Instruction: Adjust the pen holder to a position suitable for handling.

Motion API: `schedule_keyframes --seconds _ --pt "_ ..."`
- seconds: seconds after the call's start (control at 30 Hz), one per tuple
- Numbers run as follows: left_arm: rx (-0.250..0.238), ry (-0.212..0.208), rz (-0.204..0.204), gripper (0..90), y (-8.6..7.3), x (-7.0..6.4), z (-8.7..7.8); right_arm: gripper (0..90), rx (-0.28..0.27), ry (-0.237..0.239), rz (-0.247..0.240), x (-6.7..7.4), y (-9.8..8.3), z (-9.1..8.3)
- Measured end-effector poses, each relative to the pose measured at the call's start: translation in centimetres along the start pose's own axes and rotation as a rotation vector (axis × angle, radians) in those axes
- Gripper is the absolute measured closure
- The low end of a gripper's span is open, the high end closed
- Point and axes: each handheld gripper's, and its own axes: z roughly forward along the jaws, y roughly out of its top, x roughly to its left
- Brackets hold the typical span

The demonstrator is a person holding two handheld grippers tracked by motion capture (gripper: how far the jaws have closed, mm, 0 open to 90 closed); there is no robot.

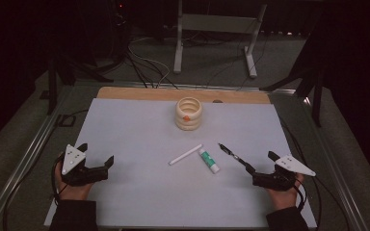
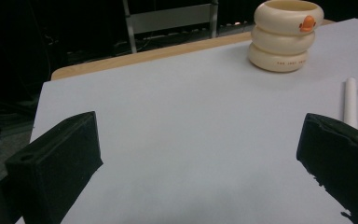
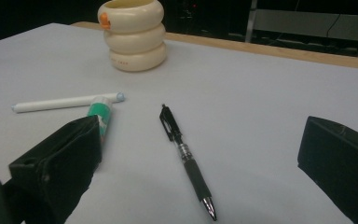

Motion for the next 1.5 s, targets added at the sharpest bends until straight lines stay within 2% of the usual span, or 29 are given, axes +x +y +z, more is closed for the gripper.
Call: schedule_keyframes --seconds 0.27,0.47,0.5,0.63,0.67,0.77,0.8,0.87,0.97,1.07,1.13,1.27,1.33,1.47,1.5 --pt "0.003 0.011 0.016 0.0 0.0 -0.1 0.2 0.0 -0.017 -0.007 -0.012 0.1 0.1 -0.1" --pt "-0.005 0.035 0.012 0.0 0.7 -0.2 0.0 0.0 -0.023 -0.014 -0.011 0.0 0.0 -0.2" --pt "-0.011 0.017 0.004 0.0 1.0 -0.2 0.1 0.0 -0.023 -0.017 -0.012 0.0 0.0 -0.2" --pt "-0.014 0.014 0.001 0.1 1.4 -0.3 0.4 0.0 -0.024 -0.023 -0.008 -0.1 0.0 -0.2" --pt "-0.02 0.027 -0.013 0.0 1.7 -0.4 0.5 0.0 -0.025 -0.026 -0.01 -0.1 0.0 -0.2" --pt "-0.035 0.041 -0.018 0.0 2.4 -0.3 0.8 0.0 -0.024 -0.032 -0.026 0.0 0.0 -0.2" --pt "-0.038 0.021 -0.03 0.0 2.6 -0.2 0.9 0.0 -0.023 -0.033 -0.028 0.1 -0.1 -0.2" --pt "-0.038 0.021 -0.03 0.0 2.6 -0.2 0.9 0.0 -0.022 -0.032 -0.027 0.1 -0.1 -0.2" --pt "-0.043 -0.021 -0.028 0.0 4.0 -0.4 2.3 0.0 -0.018 -0.032 -0.023 0.2 -0.1 -0.1" --pt "-0.032 -0.024 -0.024 0.1 4.5 -0.7 3.0 0.0 -0.02 -0.036 -0.019 0.1 -0.1 -0.2" --pt "-0.023 -0.038 -0.015 0.0 5.4 -1.1 4.1 0.0 -0.022 -0.037 -0.017 0.1 -0.1 -0.2" --pt "-0.016 -0.053 -0.01 0.0 5.9 -1.4 4.9 0.0 -0.021 -0.033 -0.014 0.1 -0.1 -0.3" --pt "-0.021 -0.087 -0.003 0.0 7.0 -2.0 6.3 0.0 -0.028 -0.031 -0.012 0.1 -0.1 -0.4" --pt "-0.013 -0.112 0.014 0.1 7.9 -2.4 7.2 0.0 -0.022 -0.033 -0.015 0.0 -0.1 -0.3" --pt "-0.007 -0.138 0.015 0.0 8.5 -2.7 7.7 0.0 -0.021 -0.038 -0.014 0.0 -0.1 -0.3"
